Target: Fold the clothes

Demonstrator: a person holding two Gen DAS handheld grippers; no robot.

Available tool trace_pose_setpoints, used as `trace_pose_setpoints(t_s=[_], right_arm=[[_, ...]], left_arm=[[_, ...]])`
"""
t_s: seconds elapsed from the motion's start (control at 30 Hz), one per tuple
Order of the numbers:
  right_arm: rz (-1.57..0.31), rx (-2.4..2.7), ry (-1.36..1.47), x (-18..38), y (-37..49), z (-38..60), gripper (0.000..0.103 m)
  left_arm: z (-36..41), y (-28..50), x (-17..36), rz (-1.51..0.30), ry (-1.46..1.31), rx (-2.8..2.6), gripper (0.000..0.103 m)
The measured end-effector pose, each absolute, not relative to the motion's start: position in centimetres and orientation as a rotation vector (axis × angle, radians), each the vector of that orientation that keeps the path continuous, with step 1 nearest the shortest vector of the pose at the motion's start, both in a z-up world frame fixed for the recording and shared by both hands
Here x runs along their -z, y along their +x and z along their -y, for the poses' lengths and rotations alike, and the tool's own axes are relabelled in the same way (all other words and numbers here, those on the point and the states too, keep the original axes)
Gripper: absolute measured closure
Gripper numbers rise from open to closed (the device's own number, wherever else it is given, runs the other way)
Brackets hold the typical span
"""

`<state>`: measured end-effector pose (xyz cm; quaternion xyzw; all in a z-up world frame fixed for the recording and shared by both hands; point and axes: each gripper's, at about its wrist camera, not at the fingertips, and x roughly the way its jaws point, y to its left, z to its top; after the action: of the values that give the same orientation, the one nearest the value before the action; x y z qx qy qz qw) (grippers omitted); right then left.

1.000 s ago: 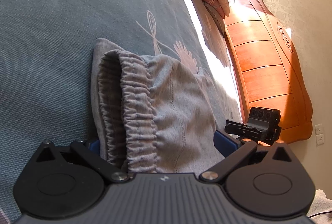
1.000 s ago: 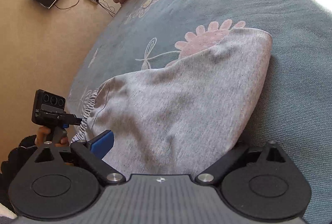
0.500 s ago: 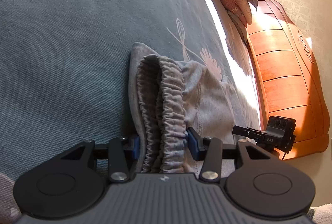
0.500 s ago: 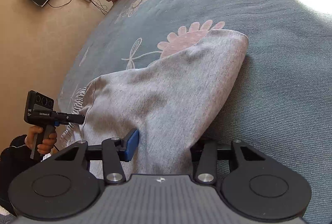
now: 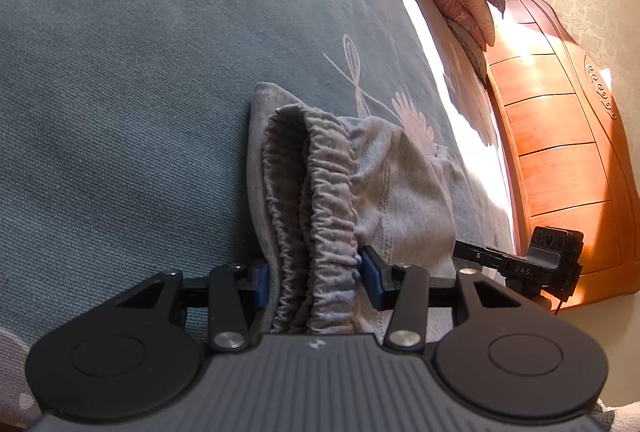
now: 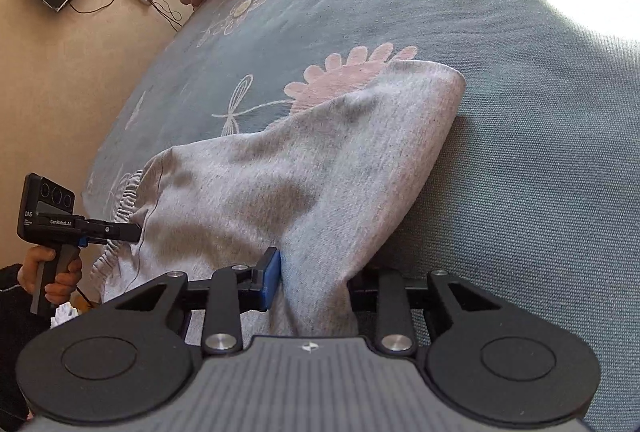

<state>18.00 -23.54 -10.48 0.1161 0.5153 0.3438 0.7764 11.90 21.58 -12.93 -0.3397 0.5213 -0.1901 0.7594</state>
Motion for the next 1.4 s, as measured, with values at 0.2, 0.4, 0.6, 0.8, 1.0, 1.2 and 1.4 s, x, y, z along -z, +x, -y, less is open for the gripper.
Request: trace_pose_setpoints(t_s=[0.2,0.4,0.6,0.8,1.0,1.2,1.4], right_arm=[[-1.042,-0.676,0.007,9.4,15.8,20.3,0.07],[-1.009,-0.638,-0.024,9.4,15.1,19.7,0.069],[-0.977,-0.602,-0.029,9.4,14.4,19.4,0.068],[-0.913,-0.566,0.047,9.7,13.5,20.0,0.065],[-0.982,-0.552,0.04,8.8,13.7,19.9,0.065],[-0.973,-0.543,0.049,8.9,13.2,19.9,0.064],[-0.97,-0.536,0.037,8.8,13.0,19.7,0.064]], left_arm=[[-21.3,12.2,12.9,-1.131,-0.752,0.414,0.056],[-20.6,12.1,12.5,-1.121,-0.715,0.401,0.057],[-19.7,12.1,11.8,-1.115,-0.657,0.379,0.057],[-19.0,12.0,11.3,-1.11,-0.612,0.359,0.057],[-18.6,12.1,11.0,-1.115,-0.582,0.341,0.057],[-18.9,12.1,11.1,-1.112,-0.586,0.34,0.057],[-18.9,12.0,11.3,-1.107,-0.59,0.336,0.057]])
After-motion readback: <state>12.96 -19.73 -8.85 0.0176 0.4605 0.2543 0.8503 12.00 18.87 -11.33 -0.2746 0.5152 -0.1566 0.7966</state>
